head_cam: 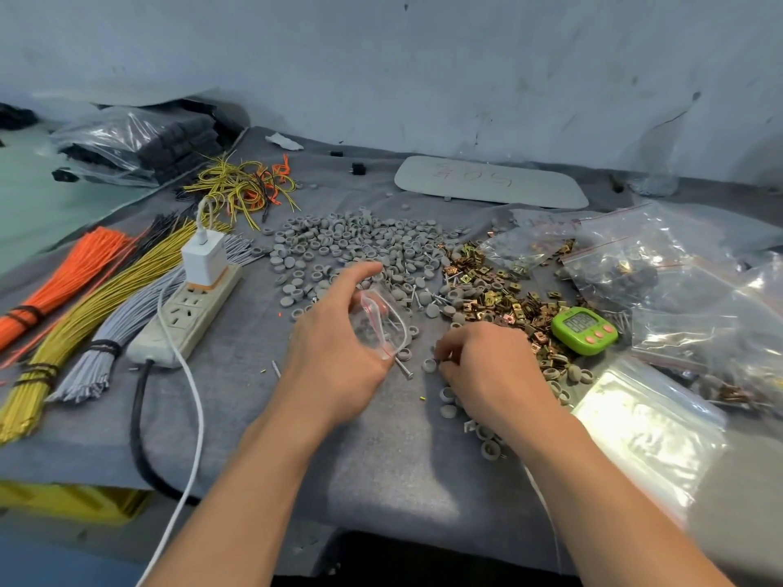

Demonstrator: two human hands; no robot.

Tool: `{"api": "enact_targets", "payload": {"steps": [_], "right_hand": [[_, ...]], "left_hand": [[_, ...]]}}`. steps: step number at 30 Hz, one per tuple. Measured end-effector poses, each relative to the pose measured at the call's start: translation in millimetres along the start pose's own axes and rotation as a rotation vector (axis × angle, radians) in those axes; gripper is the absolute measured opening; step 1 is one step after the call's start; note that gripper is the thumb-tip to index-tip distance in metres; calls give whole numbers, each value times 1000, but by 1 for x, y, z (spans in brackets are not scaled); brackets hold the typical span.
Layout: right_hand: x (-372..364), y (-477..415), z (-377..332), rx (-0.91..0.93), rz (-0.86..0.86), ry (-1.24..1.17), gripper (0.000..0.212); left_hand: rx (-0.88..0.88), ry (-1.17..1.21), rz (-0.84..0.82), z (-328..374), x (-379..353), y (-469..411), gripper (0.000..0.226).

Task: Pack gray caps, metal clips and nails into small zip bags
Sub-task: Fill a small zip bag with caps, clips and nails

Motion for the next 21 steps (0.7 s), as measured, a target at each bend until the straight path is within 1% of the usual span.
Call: {"api": "enact_targets", "payload": {"steps": [2, 4, 7, 9, 10, 12, 15, 18, 21], "right_hand": [[1, 1, 0, 2, 20, -23, 16], [6, 0, 1, 15, 96, -90, 14], [19, 2, 4, 29, 279, -363, 15], [27, 5, 4, 26, 397, -541, 21], [28, 5, 4, 26, 426, -622, 24], [26, 6, -2, 59, 404, -781, 26], [24, 9, -22, 170, 317, -924, 20], [24, 12, -35, 243, 324, -873, 15], [18, 11, -41, 247, 290, -804, 17]], "left_hand": [[-3, -8, -19, 0, -3, 0, 89], [-12, -40, -39, 1, -7, 0, 89], [-10, -69, -60, 2, -13, 0, 88], [-7, -85, -84, 2, -17, 0, 89], [-1, -89, -98, 1, -19, -1, 89], [17, -81, -119, -1, -23, -1, 92], [28, -85, -120, -1, -25, 0, 92], [19, -65, -137, -1, -25, 1, 90], [14, -24, -145, 0, -22, 1, 89]]}}
Point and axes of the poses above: each hand's wrist, its own y-axis away from the middle knuckle, its own x-axis out of the back of the hand, z = x × y, the point moved 8 cm from there along -y, towards the middle knuckle, and after that the axes turned 6 degrees about -y, right-handed, at the moved point
